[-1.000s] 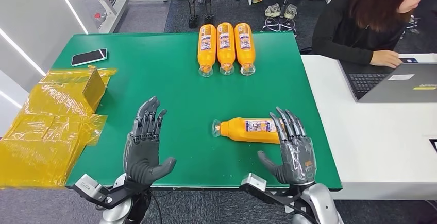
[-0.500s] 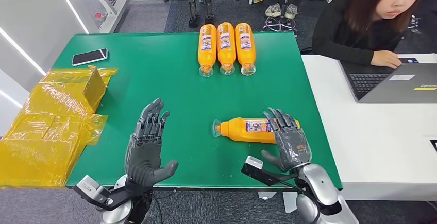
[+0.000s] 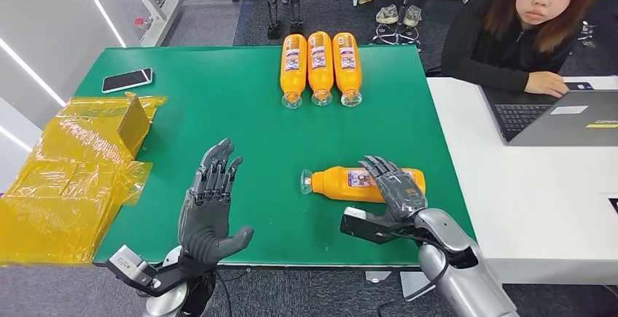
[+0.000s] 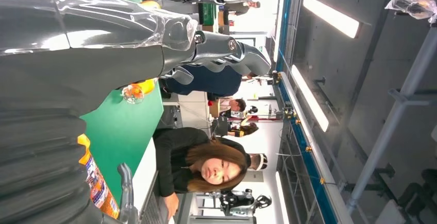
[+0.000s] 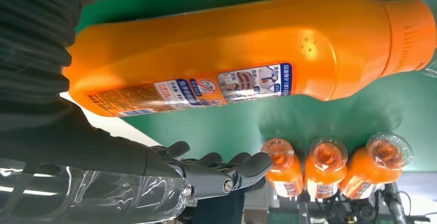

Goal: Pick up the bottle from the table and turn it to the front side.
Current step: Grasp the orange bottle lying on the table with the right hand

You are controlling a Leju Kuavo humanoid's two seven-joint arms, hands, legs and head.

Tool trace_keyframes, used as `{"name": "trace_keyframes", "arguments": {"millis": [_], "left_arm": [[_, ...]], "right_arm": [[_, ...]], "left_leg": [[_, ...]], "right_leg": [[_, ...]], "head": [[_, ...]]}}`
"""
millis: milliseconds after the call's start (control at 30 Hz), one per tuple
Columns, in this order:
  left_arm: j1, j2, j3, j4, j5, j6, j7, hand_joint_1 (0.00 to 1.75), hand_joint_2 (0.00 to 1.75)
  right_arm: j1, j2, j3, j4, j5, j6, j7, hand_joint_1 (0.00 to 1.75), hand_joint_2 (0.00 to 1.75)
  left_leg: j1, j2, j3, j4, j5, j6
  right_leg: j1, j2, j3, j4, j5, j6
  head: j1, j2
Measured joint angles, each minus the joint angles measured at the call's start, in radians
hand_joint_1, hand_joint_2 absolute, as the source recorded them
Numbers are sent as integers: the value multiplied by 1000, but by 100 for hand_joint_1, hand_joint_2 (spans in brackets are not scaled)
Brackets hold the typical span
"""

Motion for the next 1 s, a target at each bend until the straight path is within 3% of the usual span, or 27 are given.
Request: {"name": "trace_keyframes", "arguments": {"millis": [533,767,1000], "left_arm": [[-2,7,0,0,12,13,6,0,175],[-16,15,2,7,17,22,6,0,175],[-24,24,2,20,27,21,12,0,175]], "right_arm": [[-236,-21,149,320,-114,118,-108,0,175],[-395,-23,256,474,-235,338,-202,0,175],[-557,-54,393,551,-374,583,-232,0,175]], "left_leg": [[0,0,0,0,0,0],[0,1,2,0,1,0],[0,0,1,1,2,0]], "right_leg": [[0,0,0,0,0,0],[0,1,1,0,1,-1],[0,0,1,0,2,0]], "head": [[0,0],[0,0],[0,0]]}}
